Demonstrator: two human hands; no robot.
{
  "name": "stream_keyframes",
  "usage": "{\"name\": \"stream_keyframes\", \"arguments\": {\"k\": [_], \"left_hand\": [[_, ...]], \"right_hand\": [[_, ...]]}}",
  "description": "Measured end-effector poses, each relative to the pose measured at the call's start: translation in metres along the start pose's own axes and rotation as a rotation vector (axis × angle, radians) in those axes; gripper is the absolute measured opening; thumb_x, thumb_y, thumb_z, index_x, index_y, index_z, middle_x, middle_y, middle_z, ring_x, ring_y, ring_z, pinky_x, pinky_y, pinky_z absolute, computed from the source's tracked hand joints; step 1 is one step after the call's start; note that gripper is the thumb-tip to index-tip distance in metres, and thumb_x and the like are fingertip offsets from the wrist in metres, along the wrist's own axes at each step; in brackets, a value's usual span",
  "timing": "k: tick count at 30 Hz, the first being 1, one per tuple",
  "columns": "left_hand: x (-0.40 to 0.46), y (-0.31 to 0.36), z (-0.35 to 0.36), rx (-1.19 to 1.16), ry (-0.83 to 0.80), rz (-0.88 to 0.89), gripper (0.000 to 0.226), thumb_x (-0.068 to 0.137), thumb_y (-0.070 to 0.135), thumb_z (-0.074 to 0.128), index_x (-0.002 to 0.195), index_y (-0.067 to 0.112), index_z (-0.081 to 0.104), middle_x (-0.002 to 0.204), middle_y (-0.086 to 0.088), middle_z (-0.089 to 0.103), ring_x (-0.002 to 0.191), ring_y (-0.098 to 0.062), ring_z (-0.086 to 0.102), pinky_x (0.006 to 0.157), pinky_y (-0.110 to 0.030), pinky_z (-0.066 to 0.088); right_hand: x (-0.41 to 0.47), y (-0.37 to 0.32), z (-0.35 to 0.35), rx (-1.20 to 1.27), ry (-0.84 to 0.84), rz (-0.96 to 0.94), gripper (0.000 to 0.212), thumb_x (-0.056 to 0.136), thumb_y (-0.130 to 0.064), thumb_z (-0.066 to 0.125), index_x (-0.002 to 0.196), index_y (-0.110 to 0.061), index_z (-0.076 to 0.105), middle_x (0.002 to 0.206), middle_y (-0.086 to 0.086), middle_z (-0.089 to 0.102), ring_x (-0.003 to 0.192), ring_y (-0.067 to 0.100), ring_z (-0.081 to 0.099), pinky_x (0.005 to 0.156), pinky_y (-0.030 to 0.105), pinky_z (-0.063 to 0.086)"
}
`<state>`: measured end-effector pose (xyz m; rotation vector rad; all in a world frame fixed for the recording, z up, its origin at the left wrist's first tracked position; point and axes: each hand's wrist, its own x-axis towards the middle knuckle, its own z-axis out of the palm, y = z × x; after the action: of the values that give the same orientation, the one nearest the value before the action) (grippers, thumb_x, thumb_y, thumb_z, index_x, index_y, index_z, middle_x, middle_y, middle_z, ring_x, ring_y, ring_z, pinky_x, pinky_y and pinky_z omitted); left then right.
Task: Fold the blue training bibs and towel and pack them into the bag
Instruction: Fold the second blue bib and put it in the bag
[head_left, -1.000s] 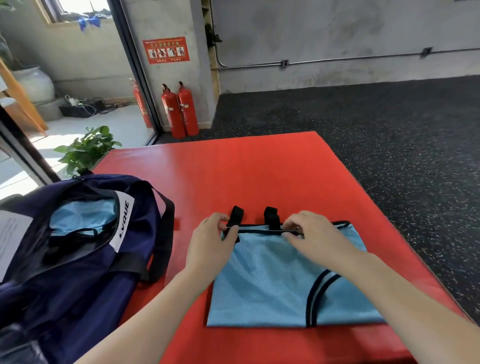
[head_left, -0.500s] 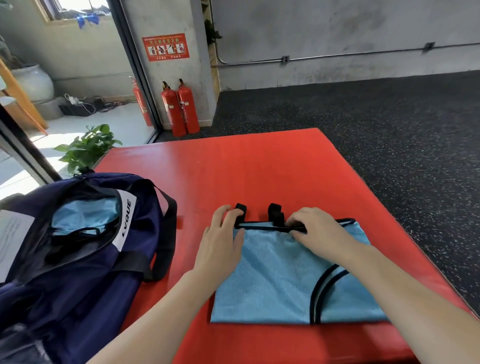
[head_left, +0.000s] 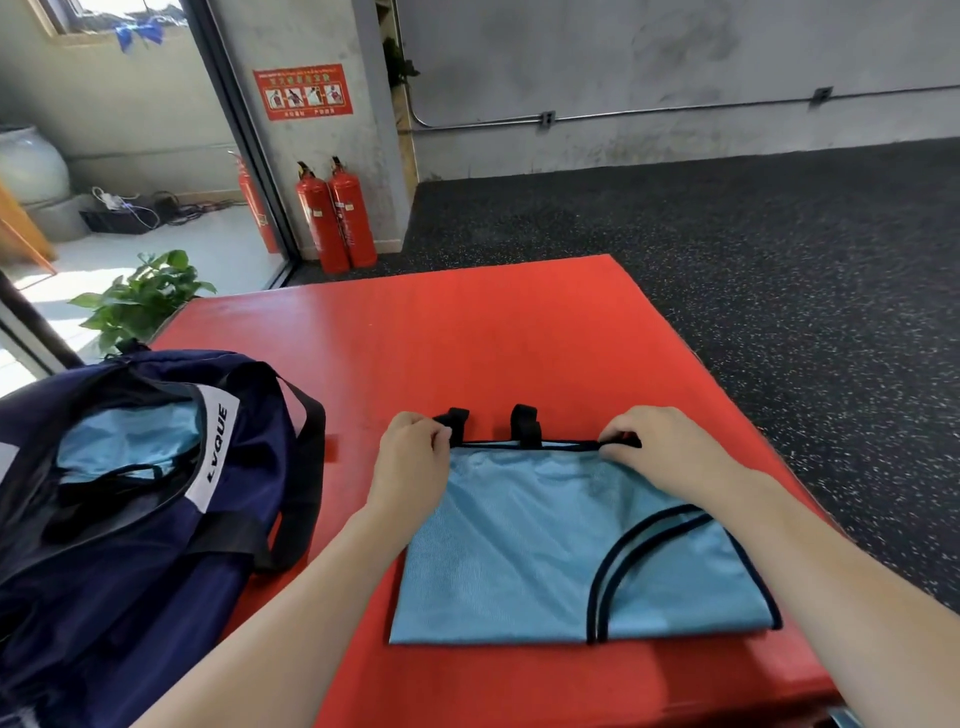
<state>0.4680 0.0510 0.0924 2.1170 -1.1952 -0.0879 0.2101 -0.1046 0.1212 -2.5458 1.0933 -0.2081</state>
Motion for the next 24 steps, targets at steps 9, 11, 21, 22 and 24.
{"name": "stream_keyframes", "arguments": {"k": [9, 11, 21, 22, 24], "left_hand": [[-0.029, 0.034, 0.002, 0.092, -0.011, 0.125, 0.017, 0.098, 0.030, 0.059, 0.101, 0.014, 0.065, 0.106, 0.001, 0.046, 0.084, -0.021, 0.052, 0.069, -0.033, 0.047], [-0.035, 0.042, 0.007, 0.124, -0.076, 0.071, 0.021, 0.099, 0.036, 0.056, 0.103, 0.017, 0.061, 0.109, 0.002, 0.047, 0.083, -0.020, 0.054, 0.070, -0.036, 0.050], [-0.003, 0.077, 0.053, 0.330, -0.332, 0.103, 0.063, 0.099, 0.065, 0.036, 0.148, 0.025, 0.042, 0.156, -0.007, 0.033, 0.147, -0.025, 0.024, 0.118, -0.049, 0.020], [0.001, 0.082, 0.058, 0.361, -0.361, 0.123, 0.065, 0.099, 0.065, 0.035, 0.151, 0.027, 0.038, 0.161, -0.009, 0.026, 0.150, -0.026, 0.017, 0.119, -0.051, 0.015], [0.006, 0.092, 0.068, 0.384, -0.404, 0.171, 0.064, 0.099, 0.065, 0.034, 0.154, 0.030, 0.033, 0.165, -0.009, 0.018, 0.153, -0.026, 0.010, 0.120, -0.052, 0.012]], "right_hand": [[-0.009, 0.012, -0.008, -0.018, 0.022, 0.069, 0.018, 0.099, -0.038, 0.059, 0.105, -0.034, 0.075, 0.107, -0.014, 0.068, 0.100, 0.013, 0.062, 0.092, 0.041, 0.051], [-0.013, 0.018, -0.010, -0.005, 0.030, 0.092, 0.016, 0.098, -0.036, 0.060, 0.103, -0.034, 0.076, 0.105, -0.015, 0.069, 0.098, 0.012, 0.063, 0.088, 0.039, 0.053], [-0.035, 0.024, -0.020, 0.086, -0.160, 0.077, 0.012, 0.068, -0.047, 0.083, 0.071, -0.037, 0.076, 0.068, -0.016, 0.070, 0.074, 0.000, 0.061, 0.072, 0.030, 0.055], [-0.039, 0.020, -0.019, 0.103, -0.187, 0.058, 0.015, 0.067, -0.047, 0.084, 0.072, -0.035, 0.076, 0.067, -0.014, 0.070, 0.072, 0.002, 0.062, 0.070, 0.031, 0.055], [-0.044, 0.014, -0.017, 0.122, -0.221, 0.011, 0.019, 0.067, -0.047, 0.086, 0.072, -0.031, 0.076, 0.068, -0.010, 0.071, 0.070, 0.005, 0.064, 0.068, 0.031, 0.055]]}}
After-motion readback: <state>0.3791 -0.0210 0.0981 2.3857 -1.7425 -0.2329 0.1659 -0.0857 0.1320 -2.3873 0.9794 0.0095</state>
